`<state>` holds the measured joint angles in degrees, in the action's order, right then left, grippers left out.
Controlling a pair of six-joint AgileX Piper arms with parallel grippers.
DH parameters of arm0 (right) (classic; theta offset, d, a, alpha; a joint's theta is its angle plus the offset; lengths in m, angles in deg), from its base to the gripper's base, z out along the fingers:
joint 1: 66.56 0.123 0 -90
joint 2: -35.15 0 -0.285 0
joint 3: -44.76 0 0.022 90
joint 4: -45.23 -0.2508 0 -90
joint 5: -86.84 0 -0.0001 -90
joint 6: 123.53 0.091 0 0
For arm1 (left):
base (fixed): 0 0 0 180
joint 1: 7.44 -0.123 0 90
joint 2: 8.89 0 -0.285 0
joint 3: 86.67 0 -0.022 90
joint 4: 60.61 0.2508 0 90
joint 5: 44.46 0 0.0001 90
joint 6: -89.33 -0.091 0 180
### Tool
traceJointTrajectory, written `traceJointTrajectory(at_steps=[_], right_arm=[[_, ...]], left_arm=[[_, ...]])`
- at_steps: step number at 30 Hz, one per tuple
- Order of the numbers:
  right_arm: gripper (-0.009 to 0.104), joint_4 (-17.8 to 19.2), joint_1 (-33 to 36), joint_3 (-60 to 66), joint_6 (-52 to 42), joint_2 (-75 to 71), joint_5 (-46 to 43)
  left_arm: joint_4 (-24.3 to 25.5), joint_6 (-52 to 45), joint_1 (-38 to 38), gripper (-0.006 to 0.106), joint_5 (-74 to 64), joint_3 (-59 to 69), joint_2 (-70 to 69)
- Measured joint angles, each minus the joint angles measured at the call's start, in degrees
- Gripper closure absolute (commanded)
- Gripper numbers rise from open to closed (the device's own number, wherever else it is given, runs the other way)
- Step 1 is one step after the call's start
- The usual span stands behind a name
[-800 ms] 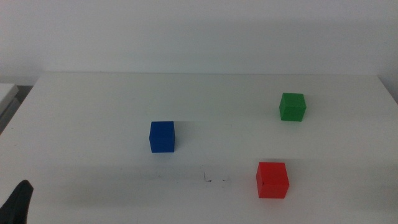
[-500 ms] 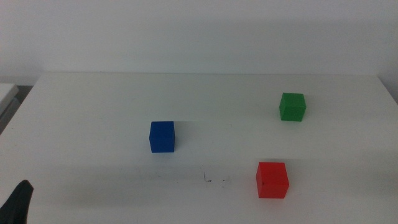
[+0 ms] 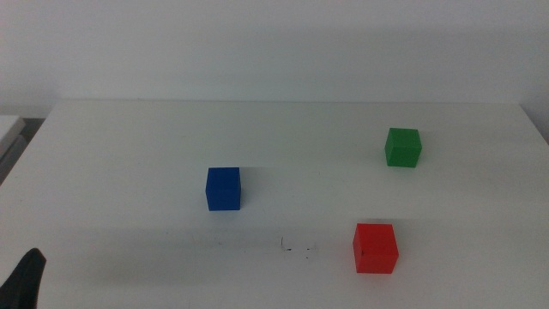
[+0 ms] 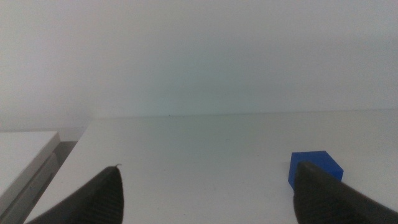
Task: Stack red cubes first, then green, then blue cubes in a specific spot.
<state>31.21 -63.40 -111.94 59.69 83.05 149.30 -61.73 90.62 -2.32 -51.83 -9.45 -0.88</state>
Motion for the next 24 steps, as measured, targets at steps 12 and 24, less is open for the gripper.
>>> traceJointTrajectory(at_steps=[12, 24], right_arm=[[0.002, 13.53, 27.21, -7.05, 25.24, 23.24, 7.19], [0.002, 20.06, 32.75, -7.42, 39.88, 43.02, -5.69]], left_arm=[[0.00, 0.00, 0.00, 0.007, 0.00, 0.00, 0.00], [0.00, 0.00, 0.00, 0.007, 0.00, 0.00, 0.00]])
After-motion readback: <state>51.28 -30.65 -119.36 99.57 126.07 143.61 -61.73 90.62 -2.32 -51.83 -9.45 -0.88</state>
